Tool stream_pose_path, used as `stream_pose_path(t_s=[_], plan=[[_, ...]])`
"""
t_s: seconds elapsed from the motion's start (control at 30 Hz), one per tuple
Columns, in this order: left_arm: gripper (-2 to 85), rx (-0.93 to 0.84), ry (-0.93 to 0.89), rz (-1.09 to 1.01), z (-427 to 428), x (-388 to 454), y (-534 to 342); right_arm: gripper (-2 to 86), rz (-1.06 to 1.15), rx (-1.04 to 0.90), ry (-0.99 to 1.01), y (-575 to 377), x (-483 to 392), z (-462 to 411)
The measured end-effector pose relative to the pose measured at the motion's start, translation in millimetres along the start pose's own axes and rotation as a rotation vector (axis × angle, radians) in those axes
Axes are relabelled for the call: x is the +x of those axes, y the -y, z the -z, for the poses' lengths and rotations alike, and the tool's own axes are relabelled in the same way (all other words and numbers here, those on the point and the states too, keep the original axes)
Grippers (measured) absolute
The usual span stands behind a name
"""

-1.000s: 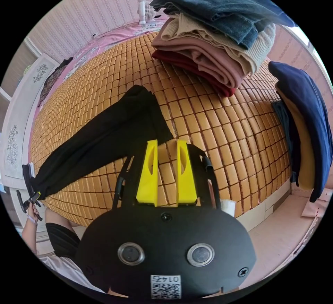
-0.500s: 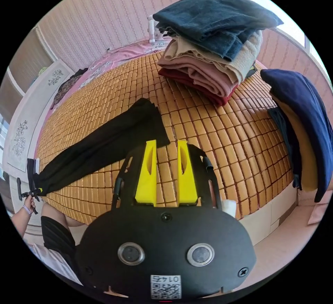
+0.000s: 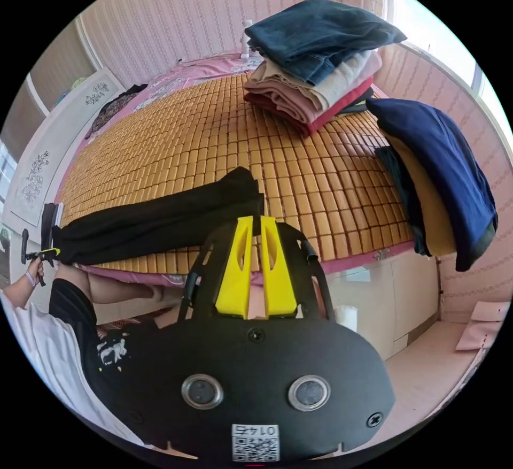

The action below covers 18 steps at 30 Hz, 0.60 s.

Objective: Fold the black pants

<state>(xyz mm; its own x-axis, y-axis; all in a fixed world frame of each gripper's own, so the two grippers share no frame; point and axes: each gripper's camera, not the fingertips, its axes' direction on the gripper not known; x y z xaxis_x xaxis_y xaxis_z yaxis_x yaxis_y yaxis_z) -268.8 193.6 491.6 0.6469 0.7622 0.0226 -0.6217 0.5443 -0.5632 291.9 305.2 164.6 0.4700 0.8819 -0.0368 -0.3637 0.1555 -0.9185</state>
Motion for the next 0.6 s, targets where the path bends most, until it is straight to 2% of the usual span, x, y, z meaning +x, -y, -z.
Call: stream_pose_path(t_s=[0.13,0.23,0.37,0.43,0.6], plan=[[-0.9,0.162,-0.068,-0.113,23.1,37.3,-11.0,3.9,-0.097,0.004,-0.082,-29.1,14.2,6.1],[-0.4,0.232,-0.118,-0.227,26.4,76.5,-11.7,7.1,-0.144,0.02,-0.015,-27.5,18.0,-1.4],[2.4,0.175,-0.182,-0.411,5.5,140.5,-3.9,5.3,-0.2,-0.016,0.064,-13.3,25.1,-15.6],[2.9,0.153,-0.182,-0.466,-2.5,165.1,-2.0,1.8,-0.174,-0.027,0.133,-2.6,27.2,-15.1],[4.7,0.144,-0.272,-0.6,-10.6,217.7,-1.2,1.3,-0.139,-0.053,0.227,35.0,26.7,-1.7]])
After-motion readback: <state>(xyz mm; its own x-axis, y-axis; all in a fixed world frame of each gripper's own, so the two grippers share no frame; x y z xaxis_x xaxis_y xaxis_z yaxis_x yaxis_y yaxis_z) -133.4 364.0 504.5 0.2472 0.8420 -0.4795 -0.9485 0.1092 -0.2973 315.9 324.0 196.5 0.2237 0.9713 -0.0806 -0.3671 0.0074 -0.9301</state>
